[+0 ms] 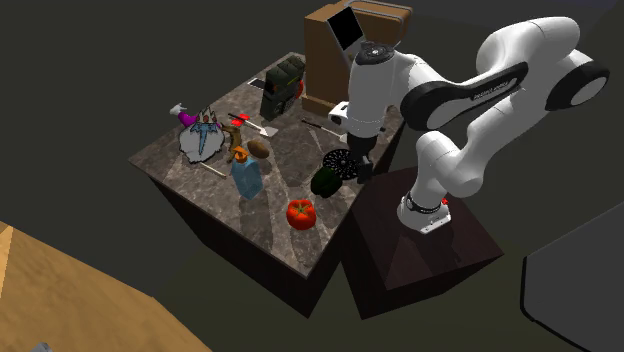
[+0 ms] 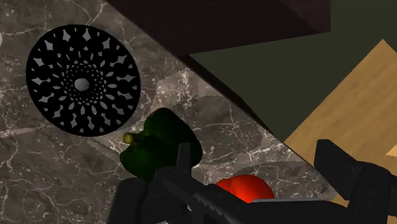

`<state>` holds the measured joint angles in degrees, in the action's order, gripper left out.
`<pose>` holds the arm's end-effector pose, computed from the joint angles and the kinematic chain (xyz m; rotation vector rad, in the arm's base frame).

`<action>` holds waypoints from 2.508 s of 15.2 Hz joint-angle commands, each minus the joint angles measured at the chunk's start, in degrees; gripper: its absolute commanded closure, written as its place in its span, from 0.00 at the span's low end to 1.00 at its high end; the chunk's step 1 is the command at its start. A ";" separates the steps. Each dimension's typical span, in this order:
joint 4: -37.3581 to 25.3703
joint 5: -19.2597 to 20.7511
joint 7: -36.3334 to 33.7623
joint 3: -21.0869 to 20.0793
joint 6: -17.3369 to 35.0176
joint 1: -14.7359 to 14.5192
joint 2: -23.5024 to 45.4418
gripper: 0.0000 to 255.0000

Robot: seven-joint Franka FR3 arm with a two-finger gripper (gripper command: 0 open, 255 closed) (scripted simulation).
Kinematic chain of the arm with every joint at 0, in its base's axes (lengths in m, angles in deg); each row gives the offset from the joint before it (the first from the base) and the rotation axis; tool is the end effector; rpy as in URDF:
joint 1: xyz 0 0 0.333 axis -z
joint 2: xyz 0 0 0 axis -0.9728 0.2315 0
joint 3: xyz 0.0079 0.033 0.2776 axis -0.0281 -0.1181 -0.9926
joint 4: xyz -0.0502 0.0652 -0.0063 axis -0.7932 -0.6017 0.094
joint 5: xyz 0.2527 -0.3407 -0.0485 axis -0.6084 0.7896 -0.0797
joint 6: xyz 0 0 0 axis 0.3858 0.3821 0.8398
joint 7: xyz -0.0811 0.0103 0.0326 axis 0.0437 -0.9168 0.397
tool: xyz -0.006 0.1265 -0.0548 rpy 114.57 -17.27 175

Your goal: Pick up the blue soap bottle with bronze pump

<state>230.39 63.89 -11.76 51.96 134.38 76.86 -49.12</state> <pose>0.3815 -0.0120 0.4742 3.1264 -0.2134 -0.0701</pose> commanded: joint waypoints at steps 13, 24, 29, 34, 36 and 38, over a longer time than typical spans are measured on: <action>-22.84 4.46 22.04 8.75 2.31 -0.78 28.36 0.00; -55.26 2.53 40.33 10.71 -3.89 0.74 57.09 0.00; -78.54 1.51 47.37 9.81 -11.61 2.87 73.53 0.00; -83.61 1.41 48.80 9.36 -12.09 3.44 78.32 0.00; -81.20 1.49 48.60 9.31 -10.22 3.31 77.81 0.00; -78.43 1.53 48.36 9.31 -7.94 3.13 77.34 0.00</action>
<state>151.16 65.72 36.78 61.55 135.07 80.17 26.69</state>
